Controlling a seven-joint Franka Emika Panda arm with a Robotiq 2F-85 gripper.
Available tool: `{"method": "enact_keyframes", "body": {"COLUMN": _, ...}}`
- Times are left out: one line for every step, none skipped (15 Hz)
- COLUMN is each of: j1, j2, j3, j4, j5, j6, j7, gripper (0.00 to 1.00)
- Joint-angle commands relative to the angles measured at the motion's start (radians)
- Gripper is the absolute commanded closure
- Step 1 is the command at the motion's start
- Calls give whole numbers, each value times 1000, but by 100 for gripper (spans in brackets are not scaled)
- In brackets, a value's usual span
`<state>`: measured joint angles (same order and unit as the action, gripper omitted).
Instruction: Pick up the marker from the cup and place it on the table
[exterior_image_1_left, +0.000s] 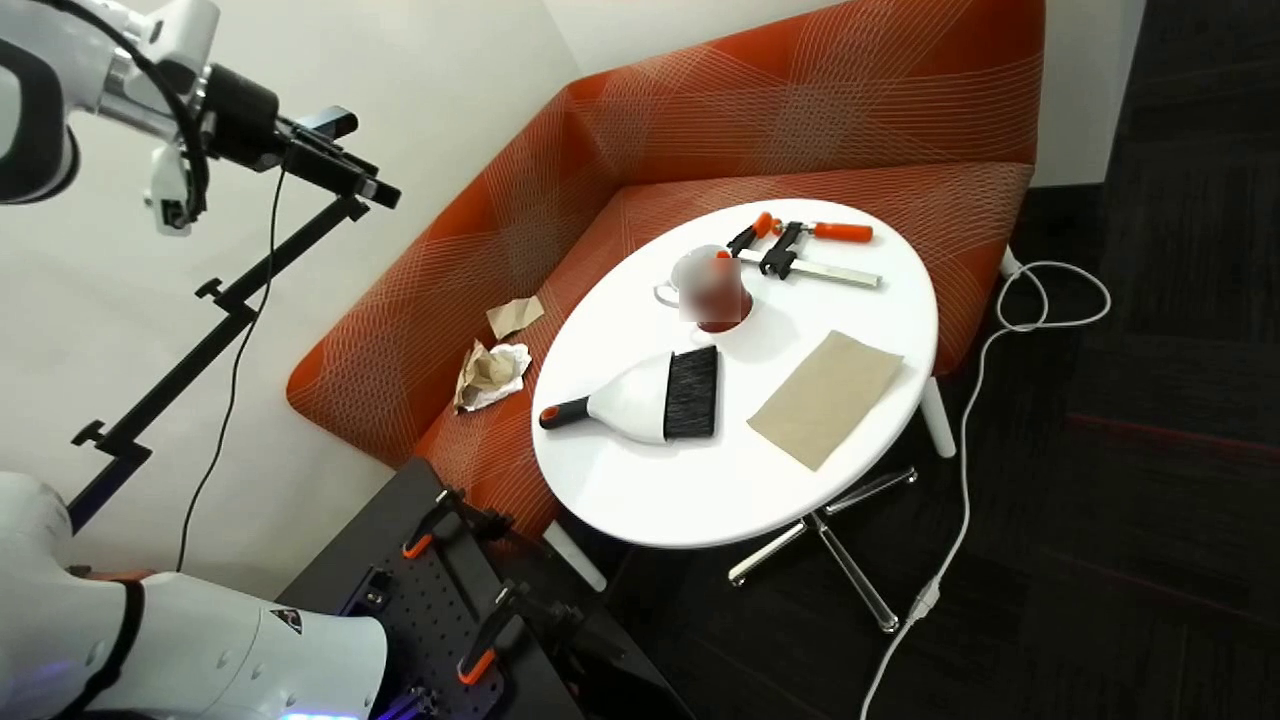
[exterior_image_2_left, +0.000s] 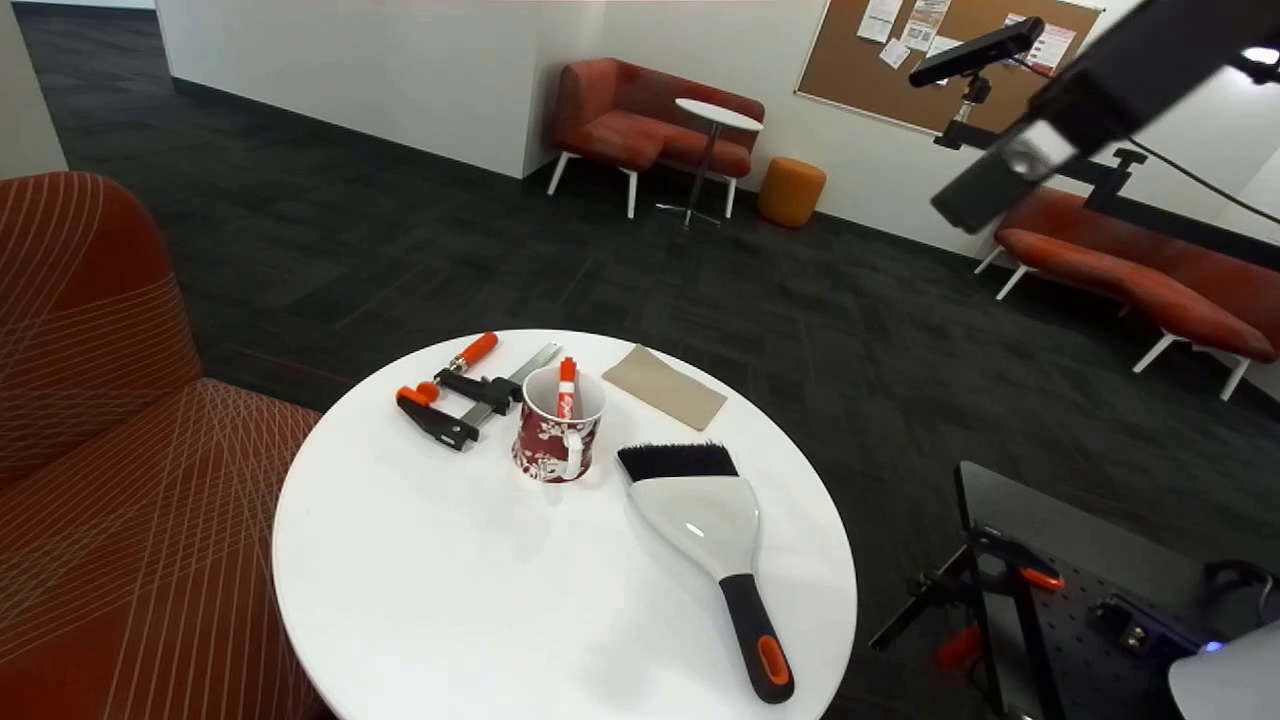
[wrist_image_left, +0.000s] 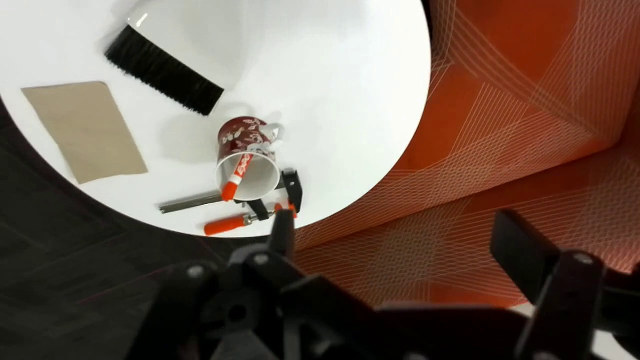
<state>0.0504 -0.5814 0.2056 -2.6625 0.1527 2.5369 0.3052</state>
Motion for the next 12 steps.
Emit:
{"method": "enact_keyframes", "body": {"j1": -106, "j2": 238, "j3": 33, "j4": 138, "j5": -85, "j6": 90, "j7": 115, "gripper": 0}}
{"method": "enact_keyframes", "body": {"j1": -129, "j2": 292, "j3": 35, "j4": 168, "j5": -113, "j6": 107, "j7": 145, "gripper": 0}}
{"method": "enact_keyframes", "body": {"j1": -146, "j2": 350, "j3": 34, "j4": 203, "j5": -141, "j6": 117, "j7": 175, "gripper": 0}}
{"method": "enact_keyframes", "body": {"j1": -159, "j2": 401, "j3": 32, "j4": 236, "j5": -173, "j6": 115, "j7": 211, "gripper": 0}}
{"method": "enact_keyframes", "body": {"j1": -160, "j2": 455, "j3": 22, "j4": 274, "j5": -195, "j6": 106, "j7": 239, "gripper": 0}}
{"method": "enact_keyframes", "body": {"j1": -159, "j2": 504, "j3": 12, "j4": 312, "j5": -222, "j6": 92, "j7": 274, "gripper": 0}}
{"method": "enact_keyframes", "body": {"j1": -151, "j2": 548, "j3": -1, "j4": 347, "j5": -244, "j6": 78, "j7": 303, "gripper": 0}}
{"method": "enact_keyframes", "body": {"j1": -135, "j2": 588, "j3": -19, "j4": 380, "j5": -256, "j6": 68, "j7": 325, "gripper": 0}}
{"method": "enact_keyframes", "body": {"j1": -116, "j2": 632, "j3": -39, "j4": 415, "j5": -257, "j6": 55, "j7": 343, "gripper": 0}}
{"method": "enact_keyframes", "body": {"j1": -100, "j2": 667, "j3": -57, "j4": 444, "j5": -261, "j6": 48, "j7": 364, "gripper": 0}}
{"method": "enact_keyframes", "body": {"j1": -82, "j2": 701, "j3": -75, "j4": 470, "j5": -253, "j6": 39, "j7": 376, "gripper": 0}}
{"method": "enact_keyframes", "body": {"j1": -64, "j2": 728, "j3": -94, "j4": 492, "j5": -249, "j6": 28, "j7": 392, "gripper": 0}}
